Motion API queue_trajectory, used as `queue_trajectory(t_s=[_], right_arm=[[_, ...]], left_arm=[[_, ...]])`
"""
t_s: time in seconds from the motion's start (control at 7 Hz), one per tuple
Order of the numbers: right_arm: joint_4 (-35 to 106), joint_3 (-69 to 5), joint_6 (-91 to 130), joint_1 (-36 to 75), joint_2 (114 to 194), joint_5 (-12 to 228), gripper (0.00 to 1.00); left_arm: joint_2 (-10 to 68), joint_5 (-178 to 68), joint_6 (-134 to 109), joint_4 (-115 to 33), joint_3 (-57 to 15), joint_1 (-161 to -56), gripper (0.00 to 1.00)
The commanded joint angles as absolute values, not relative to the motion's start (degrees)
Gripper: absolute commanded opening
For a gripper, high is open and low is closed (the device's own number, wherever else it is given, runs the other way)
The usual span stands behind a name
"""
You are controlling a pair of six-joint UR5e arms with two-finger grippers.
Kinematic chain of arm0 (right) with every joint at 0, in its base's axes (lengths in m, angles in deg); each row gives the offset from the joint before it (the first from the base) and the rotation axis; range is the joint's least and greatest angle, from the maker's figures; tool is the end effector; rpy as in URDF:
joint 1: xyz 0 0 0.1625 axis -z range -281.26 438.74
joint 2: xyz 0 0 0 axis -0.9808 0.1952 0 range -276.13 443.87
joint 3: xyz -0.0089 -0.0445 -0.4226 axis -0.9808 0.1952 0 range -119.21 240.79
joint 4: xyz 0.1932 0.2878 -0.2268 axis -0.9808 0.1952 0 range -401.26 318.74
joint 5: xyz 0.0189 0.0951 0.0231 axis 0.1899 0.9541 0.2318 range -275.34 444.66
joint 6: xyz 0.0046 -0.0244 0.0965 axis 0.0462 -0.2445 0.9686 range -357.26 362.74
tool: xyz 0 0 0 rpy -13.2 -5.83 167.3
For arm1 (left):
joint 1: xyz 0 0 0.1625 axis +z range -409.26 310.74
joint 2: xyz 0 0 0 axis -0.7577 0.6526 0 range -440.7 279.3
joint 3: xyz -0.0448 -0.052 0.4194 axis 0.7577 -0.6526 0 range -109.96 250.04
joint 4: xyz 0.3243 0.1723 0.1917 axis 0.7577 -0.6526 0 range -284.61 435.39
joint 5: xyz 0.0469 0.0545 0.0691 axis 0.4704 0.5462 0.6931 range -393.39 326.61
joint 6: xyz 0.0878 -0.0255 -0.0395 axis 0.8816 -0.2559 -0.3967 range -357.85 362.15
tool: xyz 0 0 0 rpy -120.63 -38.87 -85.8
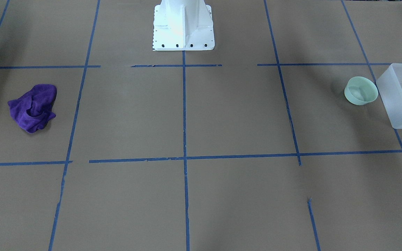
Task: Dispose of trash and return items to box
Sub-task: 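Release the cup and raise the left gripper from the clear box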
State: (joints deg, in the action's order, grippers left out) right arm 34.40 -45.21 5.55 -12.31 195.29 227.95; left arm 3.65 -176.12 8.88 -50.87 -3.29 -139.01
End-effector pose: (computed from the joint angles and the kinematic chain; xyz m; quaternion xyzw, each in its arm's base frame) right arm 0.0597 -0.3419 0.6385 0.0627 -0.4481 -0.0049 0.8918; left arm -0.0521 -0.4326 0.7689 0.1334 0.4340 0.1079 0.8844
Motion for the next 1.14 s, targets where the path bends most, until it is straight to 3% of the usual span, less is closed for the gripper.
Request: queue_trajectory(t_s=[0.0,0.43,0.71,1.0], right_arm=[[34.4,-45.3,6.3,-11.7,195.0,228.8,1.0],[34.1,-47.0,16.2,-7.2,194.1,231.3,1.0],[34.0,-49.7,28.5,-1.3,191.3,231.0,1.0],[33.8,-49.7,39.2,6.5,185.4,226.7,1.0]], left_arm=[[4.5,-175.6,8.0,-50.8,-4.6,-138.6,0.49],[3.8,-181.0,-12.0,-48.1,-22.3,-138.5,0.5],[5.0,-180.3,-28.3,-48.3,-30.7,-132.4,0.51],[7.8,-170.6,-36.7,-49.0,-34.6,-122.0,0.66]])
